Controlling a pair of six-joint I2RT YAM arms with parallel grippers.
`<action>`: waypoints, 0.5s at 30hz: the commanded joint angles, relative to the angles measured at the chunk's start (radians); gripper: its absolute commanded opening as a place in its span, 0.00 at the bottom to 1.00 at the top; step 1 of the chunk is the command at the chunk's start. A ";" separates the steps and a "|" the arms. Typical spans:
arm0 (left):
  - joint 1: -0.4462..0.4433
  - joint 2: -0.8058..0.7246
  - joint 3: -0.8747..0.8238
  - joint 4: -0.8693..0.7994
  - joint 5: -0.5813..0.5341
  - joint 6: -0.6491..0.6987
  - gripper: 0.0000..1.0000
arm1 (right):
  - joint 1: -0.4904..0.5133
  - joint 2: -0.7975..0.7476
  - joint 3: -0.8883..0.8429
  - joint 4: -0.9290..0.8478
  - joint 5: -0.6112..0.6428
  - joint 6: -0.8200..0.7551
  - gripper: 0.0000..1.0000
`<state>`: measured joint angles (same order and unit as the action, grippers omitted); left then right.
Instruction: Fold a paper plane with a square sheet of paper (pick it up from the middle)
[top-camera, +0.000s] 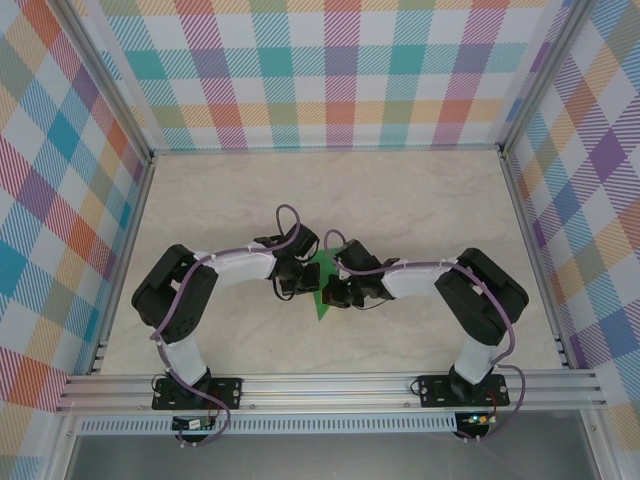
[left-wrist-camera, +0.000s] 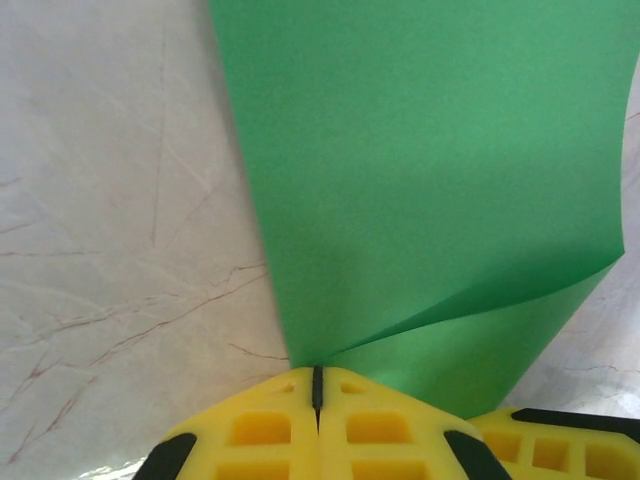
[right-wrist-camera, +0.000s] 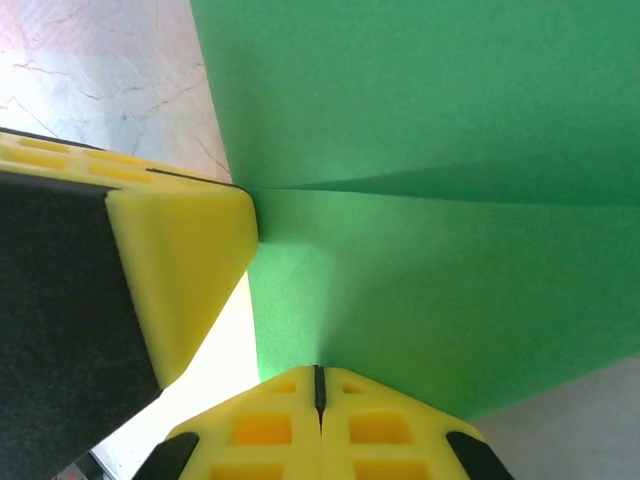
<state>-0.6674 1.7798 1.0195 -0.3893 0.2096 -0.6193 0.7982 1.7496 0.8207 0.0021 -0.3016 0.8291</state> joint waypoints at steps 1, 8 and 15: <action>0.003 0.019 0.007 -0.132 -0.136 0.036 0.00 | -0.001 0.026 -0.026 0.016 0.004 0.018 0.00; 0.015 -0.139 0.023 -0.170 -0.225 -0.070 0.26 | -0.001 0.034 -0.022 0.036 0.032 0.122 0.00; 0.020 -0.322 -0.174 -0.010 -0.078 -0.178 0.25 | -0.001 0.086 0.025 0.090 0.025 0.210 0.00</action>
<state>-0.6559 1.4960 0.9188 -0.4576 0.0586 -0.7357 0.7982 1.7847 0.8291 0.0792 -0.3000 0.9852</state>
